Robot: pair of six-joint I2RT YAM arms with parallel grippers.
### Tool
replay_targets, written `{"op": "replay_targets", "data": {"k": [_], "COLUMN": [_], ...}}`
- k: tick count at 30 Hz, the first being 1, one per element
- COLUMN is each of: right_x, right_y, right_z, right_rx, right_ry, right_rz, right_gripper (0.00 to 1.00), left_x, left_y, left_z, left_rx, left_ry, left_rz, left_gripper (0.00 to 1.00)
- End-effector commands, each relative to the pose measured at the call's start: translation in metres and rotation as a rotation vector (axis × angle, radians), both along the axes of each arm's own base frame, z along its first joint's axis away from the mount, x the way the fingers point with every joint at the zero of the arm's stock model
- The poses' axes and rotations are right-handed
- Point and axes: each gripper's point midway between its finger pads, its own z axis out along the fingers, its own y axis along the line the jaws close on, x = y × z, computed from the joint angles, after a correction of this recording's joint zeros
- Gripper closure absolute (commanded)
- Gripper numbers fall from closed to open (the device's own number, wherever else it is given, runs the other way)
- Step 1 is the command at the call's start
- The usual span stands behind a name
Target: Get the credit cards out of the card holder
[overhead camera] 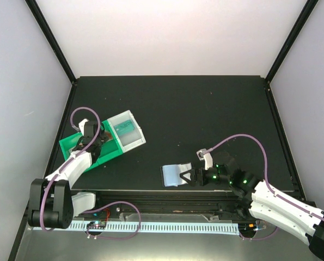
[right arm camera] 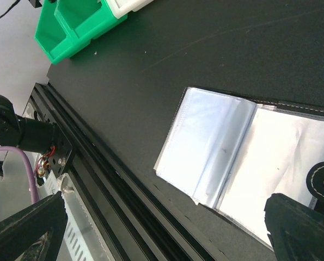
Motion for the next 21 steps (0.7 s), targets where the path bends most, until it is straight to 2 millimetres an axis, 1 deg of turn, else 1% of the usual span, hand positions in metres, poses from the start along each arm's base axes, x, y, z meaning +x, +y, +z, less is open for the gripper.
{"op": "replay_targets", "data": {"k": [1,4,5,6,7,9,10,13,14,15,16,17,21], "right_x": [0.003,0.004,0.004,0.004,0.005,0.006,0.006,0.006,0.007,0.007,0.007,0.006,0.006], "right_y": [-0.001,-0.002,-0.002,-0.002,-0.002,-0.002,-0.002,-0.001,0.000,0.001,0.001,0.002,0.002], "right_z": [0.006,0.009,0.009,0.011,0.012,0.013,0.014,0.014,0.014,0.014,0.015,0.015,0.015], "right_rx": [0.001,0.003,0.000,-0.001,-0.002,-0.006,-0.007,-0.001,0.002,0.005,0.009,0.013,0.015], "right_ry": [-0.025,-0.026,-0.025,-0.027,-0.029,-0.027,-0.026,-0.020,-0.017,-0.013,-0.011,-0.009,-0.008], "right_rz": [-0.015,-0.018,-0.020,-0.022,-0.023,-0.026,-0.026,-0.030,-0.031,-0.031,-0.030,-0.026,-0.027], "right_gripper": [0.00,0.00,0.00,0.00,0.00,0.00,0.00,0.00,0.00,0.00,0.00,0.00,0.00], "left_x": [0.007,0.004,0.004,0.005,0.007,0.015,0.016,0.018,0.018,0.019,0.020,0.022,0.029], "left_y": [0.003,0.003,0.002,0.000,-0.006,-0.024,-0.030,-0.032,-0.031,-0.031,-0.030,-0.032,-0.035], "left_z": [0.029,0.036,0.038,0.041,0.044,0.051,0.049,0.045,0.041,0.038,0.034,0.030,0.017], "left_rx": [0.015,0.016,0.015,0.012,0.004,-0.016,-0.026,-0.031,-0.028,-0.027,-0.029,-0.035,-0.063], "left_ry": [-0.044,-0.047,-0.053,-0.061,-0.074,-0.094,-0.076,-0.017,0.002,0.016,0.027,0.033,0.051], "left_rz": [0.006,0.002,-0.006,-0.024,-0.063,-0.182,-0.222,-0.231,-0.229,-0.227,-0.226,-0.230,-0.239], "left_gripper": [0.47,0.35,0.33,0.34,0.39,0.49,0.56,0.80,0.86,0.90,0.96,0.98,0.98]}}
